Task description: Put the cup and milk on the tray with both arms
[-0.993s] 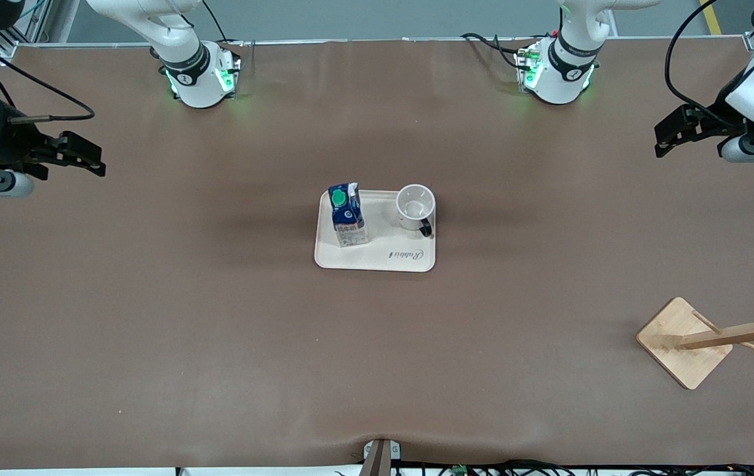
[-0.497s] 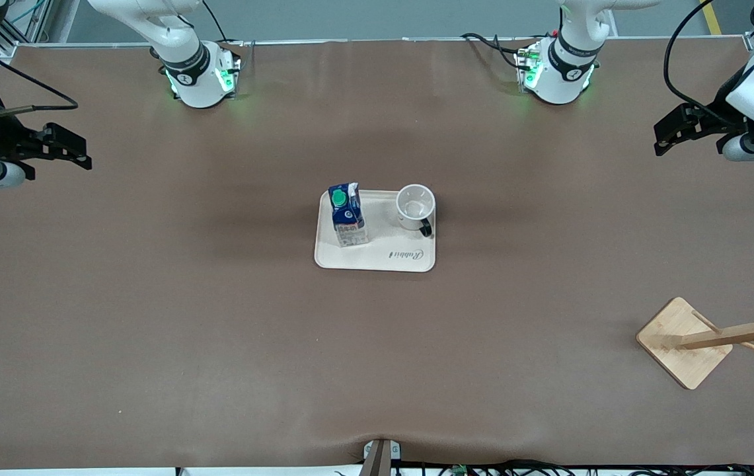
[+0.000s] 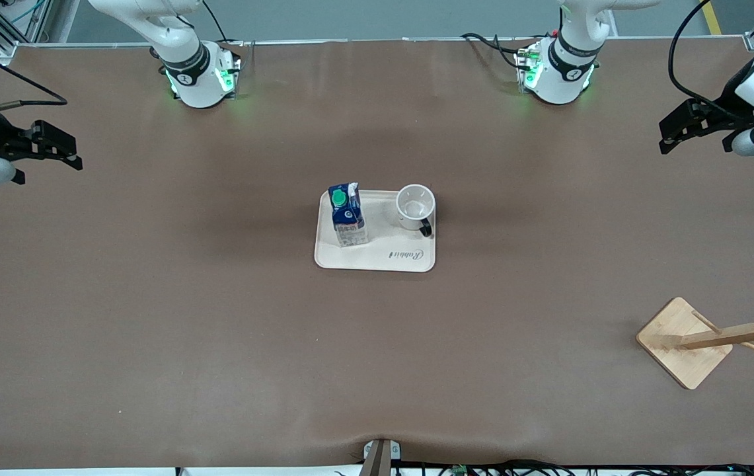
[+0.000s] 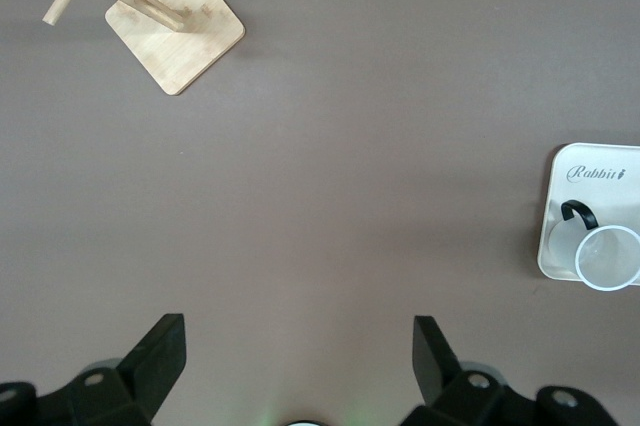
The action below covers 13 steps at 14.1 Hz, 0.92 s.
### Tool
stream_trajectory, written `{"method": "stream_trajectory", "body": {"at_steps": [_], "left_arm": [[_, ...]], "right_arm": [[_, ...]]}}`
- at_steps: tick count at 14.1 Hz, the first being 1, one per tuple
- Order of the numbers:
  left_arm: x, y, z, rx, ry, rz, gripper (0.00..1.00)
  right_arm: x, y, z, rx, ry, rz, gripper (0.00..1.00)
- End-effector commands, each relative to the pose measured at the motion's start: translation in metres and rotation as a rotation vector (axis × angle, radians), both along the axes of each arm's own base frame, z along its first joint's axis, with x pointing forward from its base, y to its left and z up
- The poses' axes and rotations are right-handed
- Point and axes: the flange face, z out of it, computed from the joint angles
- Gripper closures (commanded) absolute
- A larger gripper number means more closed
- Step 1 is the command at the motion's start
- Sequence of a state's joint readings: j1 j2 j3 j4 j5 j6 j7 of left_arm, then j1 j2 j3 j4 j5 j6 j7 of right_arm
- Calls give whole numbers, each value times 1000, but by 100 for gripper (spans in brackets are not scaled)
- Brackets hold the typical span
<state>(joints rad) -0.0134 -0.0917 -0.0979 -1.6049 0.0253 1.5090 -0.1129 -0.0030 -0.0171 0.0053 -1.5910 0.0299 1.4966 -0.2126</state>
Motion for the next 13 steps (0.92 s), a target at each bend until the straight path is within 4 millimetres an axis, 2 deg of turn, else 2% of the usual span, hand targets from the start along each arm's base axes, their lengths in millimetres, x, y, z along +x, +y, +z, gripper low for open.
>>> {"method": "stream_trajectory", "body": {"at_steps": [1,3,6,13], "left_arm": [[-2,0,5,-8,4,-2,0],[-3,2,5,-11,14,-2,0],[-4,0,8,-12,13,-6,0],[-4,-4,8,-12,14,-45,0]], "right_arm": [[-8,-3,5,-20,6,-97,0],[-17,-4,2,-27,65,-143,0],[-14,-19,2,-20,61,-160,0],[-13,-17,12,-24,34,-162,0]]}}
